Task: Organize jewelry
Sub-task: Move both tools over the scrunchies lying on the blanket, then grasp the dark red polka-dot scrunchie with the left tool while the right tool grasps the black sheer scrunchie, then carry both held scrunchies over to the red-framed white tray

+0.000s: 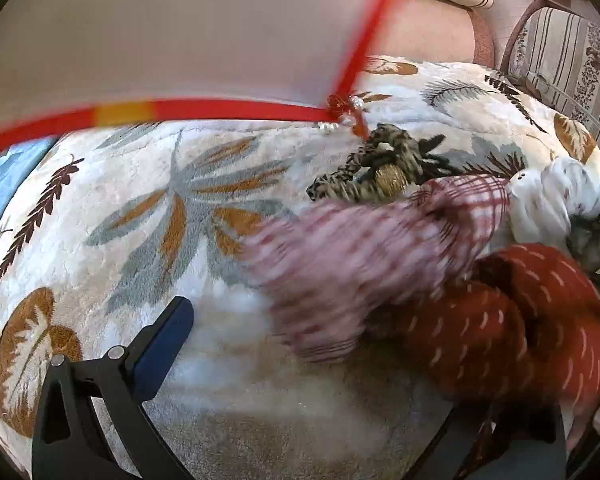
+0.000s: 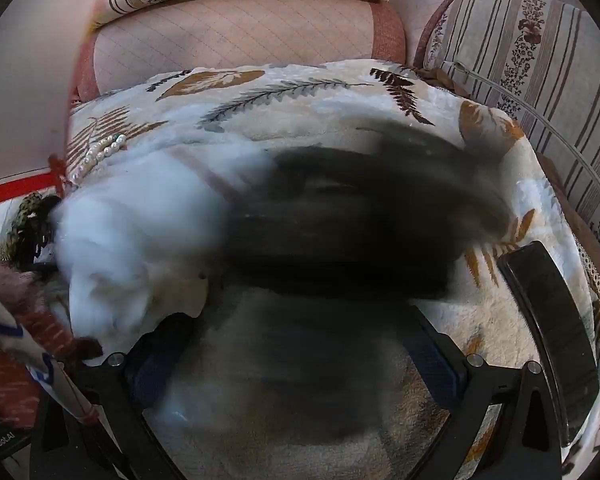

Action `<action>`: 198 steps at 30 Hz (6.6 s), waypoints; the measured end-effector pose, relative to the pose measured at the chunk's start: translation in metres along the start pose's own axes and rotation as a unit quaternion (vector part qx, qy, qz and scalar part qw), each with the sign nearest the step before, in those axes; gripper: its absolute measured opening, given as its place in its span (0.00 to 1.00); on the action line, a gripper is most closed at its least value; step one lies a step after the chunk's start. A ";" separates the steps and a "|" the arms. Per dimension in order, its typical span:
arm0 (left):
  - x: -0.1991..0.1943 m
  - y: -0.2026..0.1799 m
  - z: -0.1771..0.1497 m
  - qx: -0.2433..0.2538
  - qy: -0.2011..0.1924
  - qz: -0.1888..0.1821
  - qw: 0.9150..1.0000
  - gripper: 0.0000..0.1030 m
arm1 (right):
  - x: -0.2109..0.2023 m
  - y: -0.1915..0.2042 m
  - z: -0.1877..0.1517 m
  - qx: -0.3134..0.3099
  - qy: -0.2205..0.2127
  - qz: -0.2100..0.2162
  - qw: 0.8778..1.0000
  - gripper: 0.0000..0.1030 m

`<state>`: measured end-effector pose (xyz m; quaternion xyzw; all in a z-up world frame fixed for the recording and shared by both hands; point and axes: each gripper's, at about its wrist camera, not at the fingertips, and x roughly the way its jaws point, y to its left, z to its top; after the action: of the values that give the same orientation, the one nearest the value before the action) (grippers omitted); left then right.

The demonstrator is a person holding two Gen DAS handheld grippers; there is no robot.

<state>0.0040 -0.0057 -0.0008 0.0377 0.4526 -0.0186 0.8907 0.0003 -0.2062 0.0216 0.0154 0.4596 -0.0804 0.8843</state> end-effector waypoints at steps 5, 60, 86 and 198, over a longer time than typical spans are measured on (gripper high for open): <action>-0.013 0.010 0.001 -0.001 0.005 -0.001 1.000 1.00 | 0.000 0.002 -0.001 0.000 0.000 -0.001 1.000 1.00; -0.124 0.029 -0.070 -0.005 -0.056 0.017 0.998 1.00 | -0.115 0.009 -0.080 0.039 -0.060 0.168 0.983 0.91; -0.139 -0.012 -0.072 0.037 -0.053 0.023 0.998 1.00 | -0.120 -0.020 -0.087 0.076 -0.042 0.200 0.976 0.79; -0.164 0.085 -0.035 -0.067 -0.148 0.011 0.987 0.23 | -0.183 0.069 -0.044 -0.029 -0.160 0.284 0.945 0.26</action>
<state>-0.1150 0.0819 0.1151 -0.0197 0.3154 0.0161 0.9486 -0.1275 -0.1100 0.1422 0.1061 0.2907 0.1858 0.9326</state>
